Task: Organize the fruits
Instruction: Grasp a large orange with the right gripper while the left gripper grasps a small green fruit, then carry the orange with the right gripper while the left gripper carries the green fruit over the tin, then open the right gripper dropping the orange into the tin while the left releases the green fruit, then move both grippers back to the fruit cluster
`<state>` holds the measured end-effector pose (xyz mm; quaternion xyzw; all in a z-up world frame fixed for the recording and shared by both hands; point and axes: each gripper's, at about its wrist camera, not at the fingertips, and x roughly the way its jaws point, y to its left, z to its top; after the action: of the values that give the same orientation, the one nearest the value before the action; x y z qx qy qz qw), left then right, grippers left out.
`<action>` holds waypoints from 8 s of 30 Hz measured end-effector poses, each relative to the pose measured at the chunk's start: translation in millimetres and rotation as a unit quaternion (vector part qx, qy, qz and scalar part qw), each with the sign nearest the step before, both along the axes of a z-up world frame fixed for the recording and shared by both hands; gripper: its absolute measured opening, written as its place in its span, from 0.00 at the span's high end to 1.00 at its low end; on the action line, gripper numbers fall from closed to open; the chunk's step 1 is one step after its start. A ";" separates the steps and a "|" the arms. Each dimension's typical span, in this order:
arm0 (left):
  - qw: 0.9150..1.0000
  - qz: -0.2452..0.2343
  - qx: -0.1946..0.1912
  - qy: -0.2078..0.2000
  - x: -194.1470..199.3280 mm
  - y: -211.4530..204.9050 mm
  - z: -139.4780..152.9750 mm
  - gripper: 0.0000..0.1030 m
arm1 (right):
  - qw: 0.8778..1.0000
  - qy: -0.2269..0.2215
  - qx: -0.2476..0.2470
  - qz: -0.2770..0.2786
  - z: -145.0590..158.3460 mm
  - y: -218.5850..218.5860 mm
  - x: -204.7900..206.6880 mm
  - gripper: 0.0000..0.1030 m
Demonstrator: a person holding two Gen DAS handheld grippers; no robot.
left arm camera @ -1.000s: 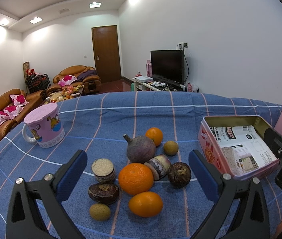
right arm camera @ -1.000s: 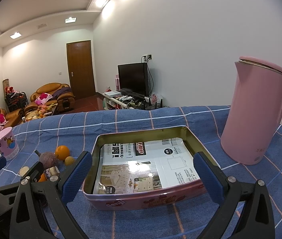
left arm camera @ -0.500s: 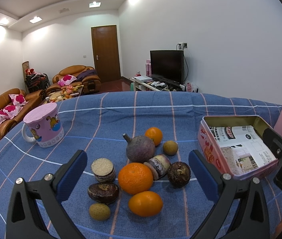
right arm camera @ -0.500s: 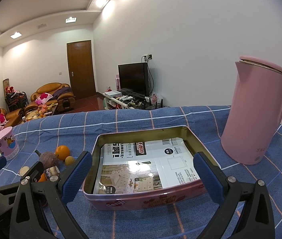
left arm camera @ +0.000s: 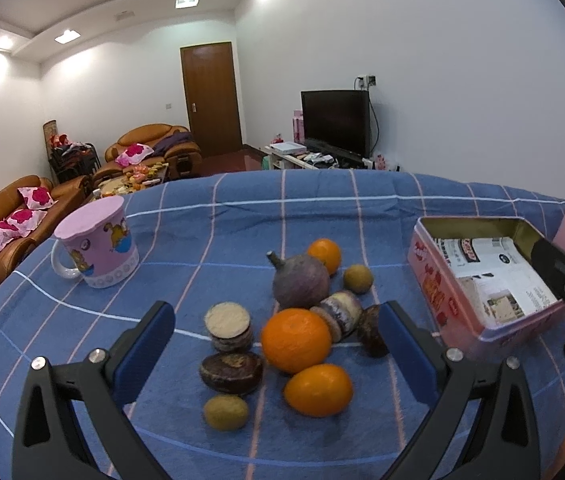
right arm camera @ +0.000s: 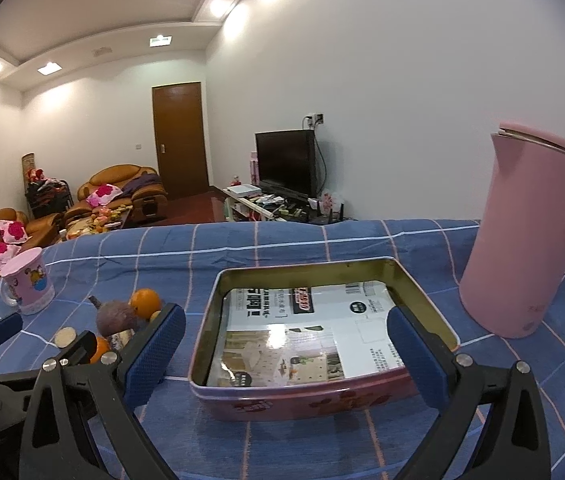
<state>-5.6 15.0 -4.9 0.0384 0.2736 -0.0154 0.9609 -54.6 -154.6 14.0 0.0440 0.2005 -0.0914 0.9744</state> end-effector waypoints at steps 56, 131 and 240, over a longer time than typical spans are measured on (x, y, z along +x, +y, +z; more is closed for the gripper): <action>0.972 -0.160 -0.010 0.174 18.2 66.2 -38.4 0.44 | 0.961 0.144 0.072 0.225 -25.8 82.1 44.7 0.62; 0.982 -0.174 -0.012 0.073 25.0 -157.9 -7.6 0.73 | 0.990 0.123 0.036 0.059 -30.2 -113.8 37.9 0.61; 0.997 0.052 -0.021 0.046 43.1 152.1 0.7 0.00 | 0.951 0.205 0.112 0.203 -60.6 136.7 78.0 0.45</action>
<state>37.4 167.1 -4.2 0.0034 0.3189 0.0272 0.9474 23.4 -18.0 -46.6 0.0915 0.4095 0.1240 0.8992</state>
